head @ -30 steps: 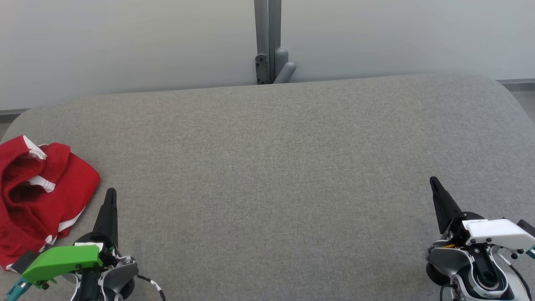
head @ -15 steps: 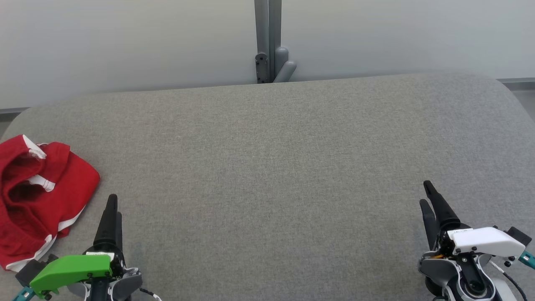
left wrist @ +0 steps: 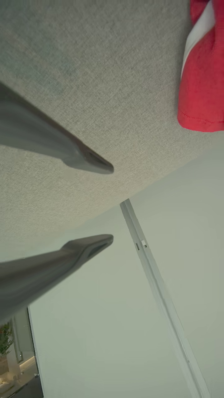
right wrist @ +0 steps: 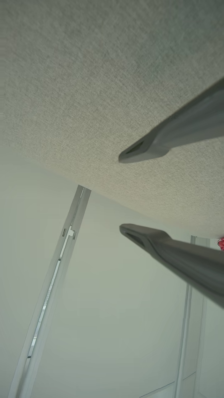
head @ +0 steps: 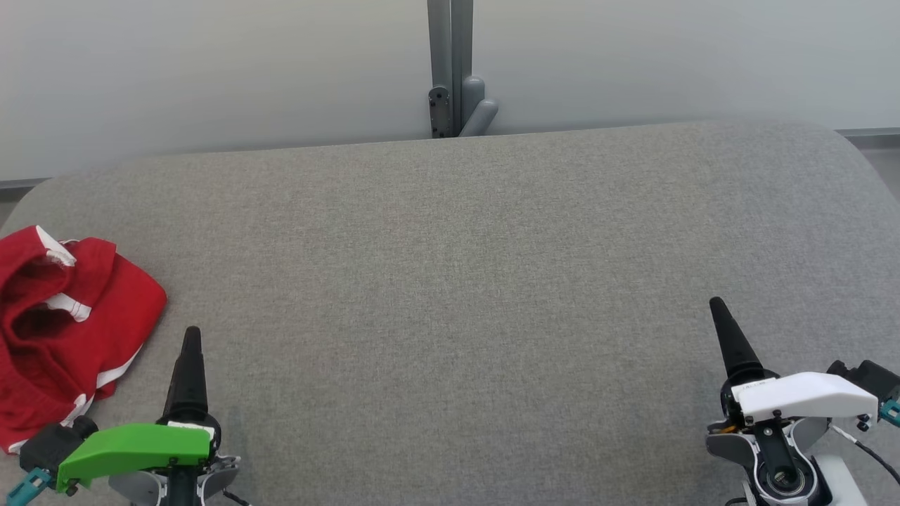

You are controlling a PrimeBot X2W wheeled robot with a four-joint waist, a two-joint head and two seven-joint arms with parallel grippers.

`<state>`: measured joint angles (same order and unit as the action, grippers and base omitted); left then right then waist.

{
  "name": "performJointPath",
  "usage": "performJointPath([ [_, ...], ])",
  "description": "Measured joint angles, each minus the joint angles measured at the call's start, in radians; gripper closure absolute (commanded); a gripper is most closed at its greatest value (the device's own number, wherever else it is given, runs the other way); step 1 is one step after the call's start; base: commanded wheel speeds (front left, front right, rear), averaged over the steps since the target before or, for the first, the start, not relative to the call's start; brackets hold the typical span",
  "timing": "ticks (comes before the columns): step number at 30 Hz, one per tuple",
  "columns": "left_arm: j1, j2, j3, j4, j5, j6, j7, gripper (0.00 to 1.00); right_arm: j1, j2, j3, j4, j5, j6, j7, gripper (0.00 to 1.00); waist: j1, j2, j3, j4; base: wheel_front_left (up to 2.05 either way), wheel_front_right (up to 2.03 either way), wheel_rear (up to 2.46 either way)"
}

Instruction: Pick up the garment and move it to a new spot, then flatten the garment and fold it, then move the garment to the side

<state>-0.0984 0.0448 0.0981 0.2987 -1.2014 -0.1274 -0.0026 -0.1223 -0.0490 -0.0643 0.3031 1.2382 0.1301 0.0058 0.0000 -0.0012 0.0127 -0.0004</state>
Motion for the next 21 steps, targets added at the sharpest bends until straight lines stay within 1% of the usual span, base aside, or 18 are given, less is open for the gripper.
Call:
performJointPath([
  [10,0.004,0.0,-0.006,0.0,0.21,0.0,-0.038,0.0,-0.007,0.001,0.008,0.015,-0.202,0.0,-0.036,0.0,0.0,0.0,0.002,-0.004,0.0,0.0,0.0],
  [21,0.007,0.0,-0.009,-0.001,0.383,0.0,-0.074,0.0,-0.011,0.002,0.027,0.026,-0.374,0.0,-0.077,0.0,0.0,0.0,0.004,-0.008,0.0,0.0,0.0],
])
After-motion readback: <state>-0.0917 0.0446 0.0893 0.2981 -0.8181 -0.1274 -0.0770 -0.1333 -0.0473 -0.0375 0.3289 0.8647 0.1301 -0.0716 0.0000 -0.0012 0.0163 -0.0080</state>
